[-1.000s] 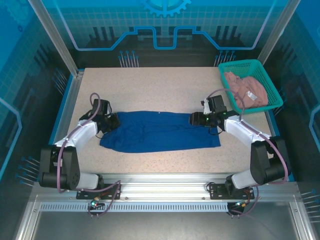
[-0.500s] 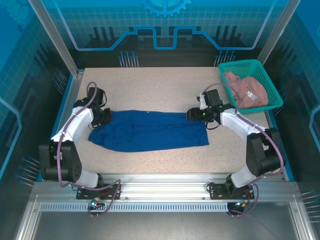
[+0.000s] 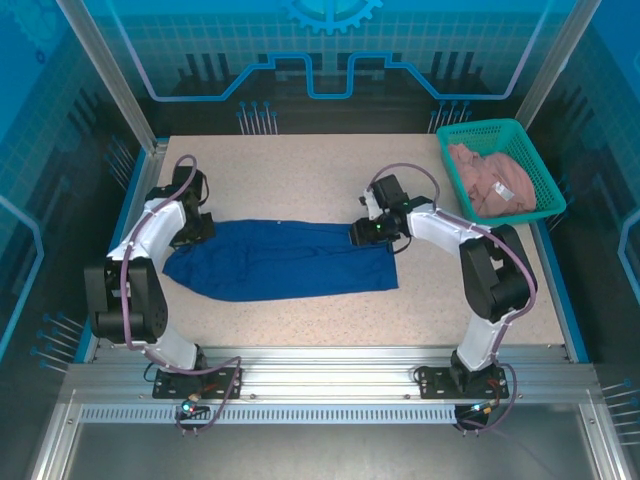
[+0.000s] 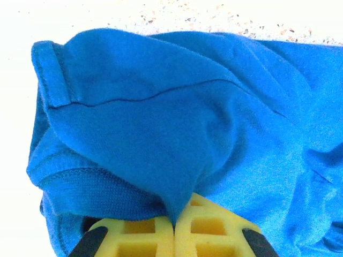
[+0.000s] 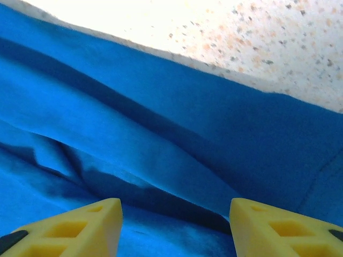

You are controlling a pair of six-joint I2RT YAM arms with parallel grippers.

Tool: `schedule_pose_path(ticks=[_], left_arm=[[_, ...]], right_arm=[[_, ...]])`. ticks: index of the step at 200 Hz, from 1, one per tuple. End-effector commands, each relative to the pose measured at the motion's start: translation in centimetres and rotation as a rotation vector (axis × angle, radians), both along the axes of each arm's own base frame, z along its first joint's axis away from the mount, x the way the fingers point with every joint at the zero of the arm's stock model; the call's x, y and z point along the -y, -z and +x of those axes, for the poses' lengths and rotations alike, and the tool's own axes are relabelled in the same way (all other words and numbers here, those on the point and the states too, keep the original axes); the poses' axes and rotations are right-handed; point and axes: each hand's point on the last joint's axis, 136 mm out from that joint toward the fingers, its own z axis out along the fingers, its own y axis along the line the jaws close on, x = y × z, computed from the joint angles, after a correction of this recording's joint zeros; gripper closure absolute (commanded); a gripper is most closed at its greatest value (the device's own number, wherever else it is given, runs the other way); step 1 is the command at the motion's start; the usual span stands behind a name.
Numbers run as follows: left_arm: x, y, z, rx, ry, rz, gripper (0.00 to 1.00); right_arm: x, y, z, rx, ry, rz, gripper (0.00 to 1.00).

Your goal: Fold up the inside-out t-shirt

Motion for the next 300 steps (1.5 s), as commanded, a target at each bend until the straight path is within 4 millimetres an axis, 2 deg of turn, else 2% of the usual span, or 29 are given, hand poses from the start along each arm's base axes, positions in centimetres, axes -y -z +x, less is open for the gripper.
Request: schedule_pose_path(ticks=[1,45,58,77,117,157,191,232,276,300], left_arm=[[-0.4,-2.2,1.0,0.06,0.036,0.04,1.0],[-2.6,-2.4,1.8,0.003,0.059,0.174,1.0],[-2.7,-2.3,1.9,0.001,0.059,0.179,1.0],[-1.9,-2.1,2.1,0.013,0.061,0.131,1.0],[-1.2,-2.4,2.1,0.032,0.065,0.097,1.0],[-0.1,-3.9,2.0,0.076,0.08,0.057,1.0],[1.6,-5.9,1.6,0.134,0.101,0.007,1.0],[4.3,-7.8,0.5,0.158,0.134,-0.083,1.0],[9.0,-9.1,-0.6,0.16,0.196,-0.197,1.0],[11.7,-9.1,-0.9,0.122,0.246,-0.21,1.0]], right_arm=[[0.7,0.0,-0.3,-0.009,-0.017,-0.063,0.44],[1.1,-0.9,-1.1,0.007,-0.038,-0.071,0.44],[1.3,-0.7,-1.0,0.005,-0.038,-0.087,0.44],[1.1,-0.1,-1.0,-0.01,-0.051,-0.09,0.45],[-0.8,1.1,-1.1,-0.028,-0.097,-0.087,0.47],[0.0,3.9,-1.0,-0.074,-0.075,-0.15,0.53],[0.4,5.9,-1.8,-0.131,-0.072,-0.17,0.56],[0.8,6.3,-2.1,-0.138,-0.068,-0.174,0.57],[0.7,6.3,-2.1,-0.137,-0.072,-0.161,0.57],[0.5,6.1,-1.9,-0.131,-0.075,-0.151,0.57]])
